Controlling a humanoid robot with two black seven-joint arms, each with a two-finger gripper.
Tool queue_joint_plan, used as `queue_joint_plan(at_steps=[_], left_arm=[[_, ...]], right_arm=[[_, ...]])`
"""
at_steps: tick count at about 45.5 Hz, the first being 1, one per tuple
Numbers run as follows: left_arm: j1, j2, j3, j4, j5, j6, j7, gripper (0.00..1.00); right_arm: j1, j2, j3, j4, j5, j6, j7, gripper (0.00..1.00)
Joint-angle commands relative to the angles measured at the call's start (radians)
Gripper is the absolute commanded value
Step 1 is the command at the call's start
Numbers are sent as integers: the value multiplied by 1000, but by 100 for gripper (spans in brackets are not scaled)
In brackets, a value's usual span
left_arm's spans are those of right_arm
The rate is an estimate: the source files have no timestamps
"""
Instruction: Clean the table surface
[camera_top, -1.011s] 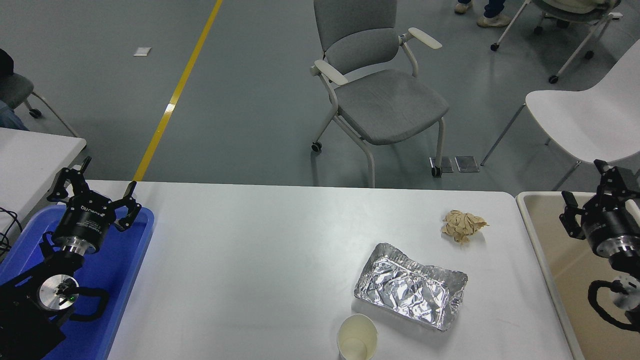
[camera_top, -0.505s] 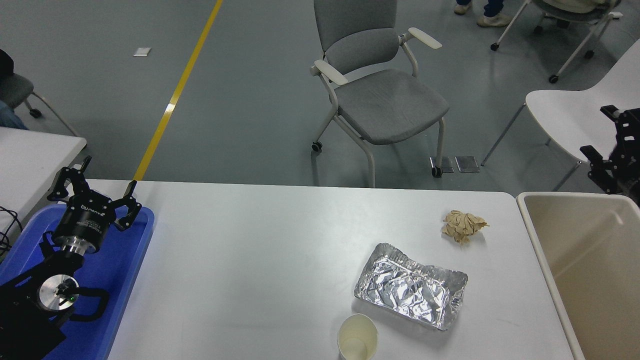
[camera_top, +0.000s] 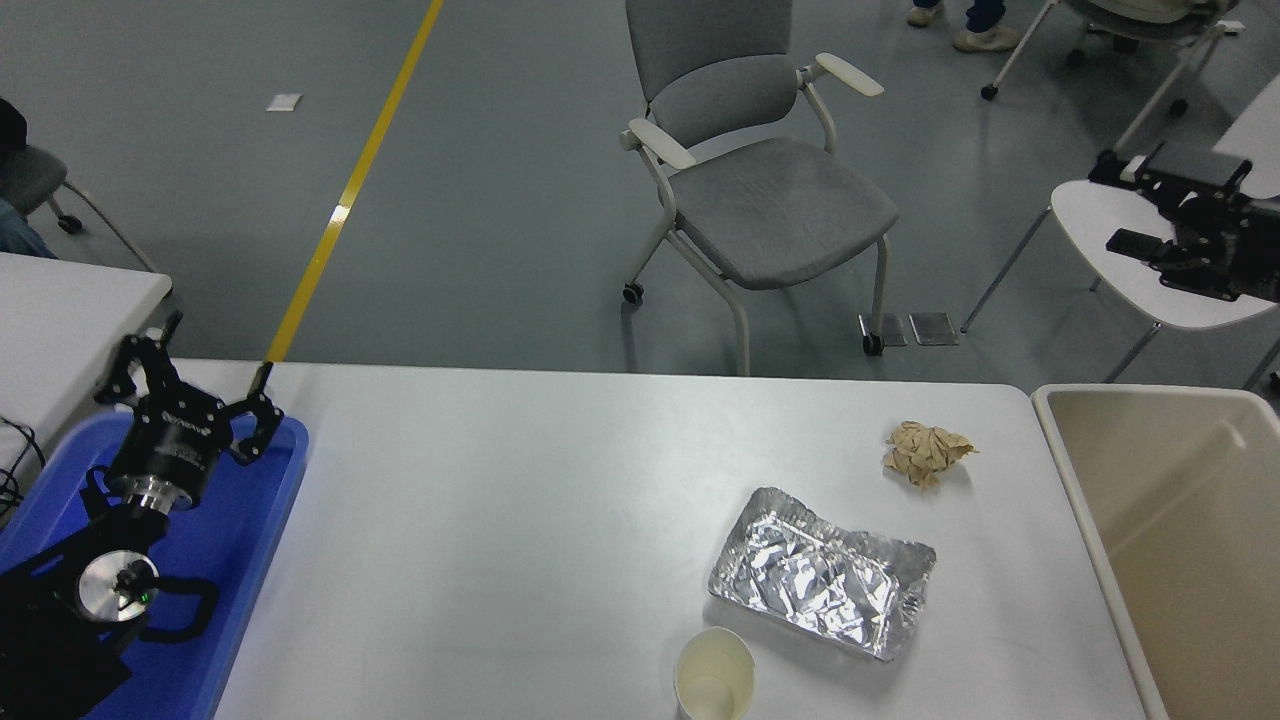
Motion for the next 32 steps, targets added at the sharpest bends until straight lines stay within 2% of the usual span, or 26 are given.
queue_joint_plan(at_steps=[1, 17, 23, 32], left_arm=[[0, 0, 0, 0, 0, 0, 0, 100], [0, 0, 0, 0, 0, 0, 0, 100], [0, 0, 0, 0, 0, 0, 0, 100], [0, 1, 0, 0, 0, 0, 0, 100]], right_arm=[[200, 158, -139, 100, -263, 14, 0, 99], [280, 516, -415, 91, -358, 9, 6, 99], [286, 580, -476, 113, -365, 9, 8, 99], [298, 580, -513, 258, -417, 9, 8, 99]])
